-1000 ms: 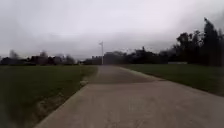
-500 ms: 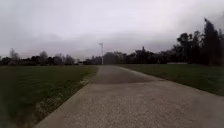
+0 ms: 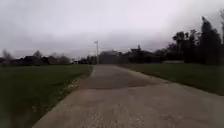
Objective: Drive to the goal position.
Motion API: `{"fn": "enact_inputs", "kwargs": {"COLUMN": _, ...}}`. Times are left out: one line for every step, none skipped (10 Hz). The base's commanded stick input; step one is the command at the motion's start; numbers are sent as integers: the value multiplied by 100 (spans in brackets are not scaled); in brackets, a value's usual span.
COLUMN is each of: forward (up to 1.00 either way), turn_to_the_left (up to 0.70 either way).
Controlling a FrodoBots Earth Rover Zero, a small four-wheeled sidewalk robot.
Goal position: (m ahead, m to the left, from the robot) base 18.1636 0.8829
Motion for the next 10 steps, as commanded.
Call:
{"fn": "enact_inputs", "kwargs": {"forward": 85, "turn_to_the_left": -11}}
{"fn": "enact_inputs", "kwargs": {"forward": 85, "turn_to_the_left": 0}}
{"fn": "enact_inputs", "kwargs": {"forward": 85, "turn_to_the_left": 0}}
{"fn": "enact_inputs", "kwargs": {"forward": 85, "turn_to_the_left": 0}}
{"fn": "enact_inputs", "kwargs": {"forward": 85, "turn_to_the_left": 0}}
{"fn": "enact_inputs", "kwargs": {"forward": 85, "turn_to_the_left": 0}}
{"fn": "enact_inputs", "kwargs": {"forward": 85, "turn_to_the_left": 0}}
{"fn": "enact_inputs", "kwargs": {"forward": 85, "turn_to_the_left": 0}}
{"fn": "enact_inputs", "kwargs": {"forward": 85, "turn_to_the_left": 0}}
{"fn": "enact_inputs", "kwargs": {"forward": 85, "turn_to_the_left": 0}}
